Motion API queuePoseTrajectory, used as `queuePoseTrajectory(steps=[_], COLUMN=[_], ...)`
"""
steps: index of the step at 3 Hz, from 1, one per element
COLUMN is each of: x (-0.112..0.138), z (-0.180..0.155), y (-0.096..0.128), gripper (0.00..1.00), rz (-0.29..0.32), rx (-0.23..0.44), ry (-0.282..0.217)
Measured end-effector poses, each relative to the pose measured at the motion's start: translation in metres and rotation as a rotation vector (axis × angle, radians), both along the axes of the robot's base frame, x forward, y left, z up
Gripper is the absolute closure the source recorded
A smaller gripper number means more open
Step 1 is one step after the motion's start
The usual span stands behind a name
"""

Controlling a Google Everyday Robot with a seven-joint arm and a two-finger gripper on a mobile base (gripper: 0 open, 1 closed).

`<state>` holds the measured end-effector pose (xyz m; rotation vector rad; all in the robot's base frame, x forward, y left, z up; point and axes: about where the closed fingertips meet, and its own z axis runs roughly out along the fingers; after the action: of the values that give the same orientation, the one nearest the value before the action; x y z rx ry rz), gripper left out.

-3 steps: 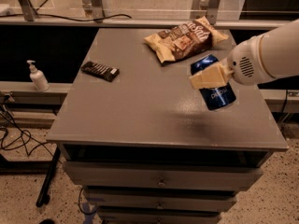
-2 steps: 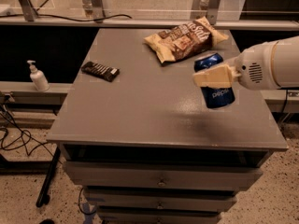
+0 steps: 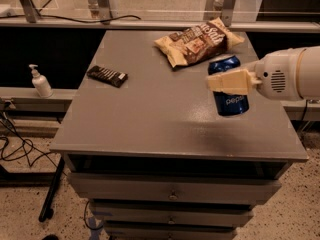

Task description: Place pepsi can upright

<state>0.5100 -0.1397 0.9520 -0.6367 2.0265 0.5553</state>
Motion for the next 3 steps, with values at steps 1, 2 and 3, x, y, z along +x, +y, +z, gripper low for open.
queuePoseTrajectory(steps=[1,2,3], x=[0.002,0.010,0.028], z=[-0.010,-0.011,-0.009], y=[-0.015,-0.028,-0.035], gripper=[1.00,1.00,1.00], rz=[-0.042,-0.075,-0.073], rx=[0.118,0.269,0.375], ry=[-0.052,-0.131,-0.218])
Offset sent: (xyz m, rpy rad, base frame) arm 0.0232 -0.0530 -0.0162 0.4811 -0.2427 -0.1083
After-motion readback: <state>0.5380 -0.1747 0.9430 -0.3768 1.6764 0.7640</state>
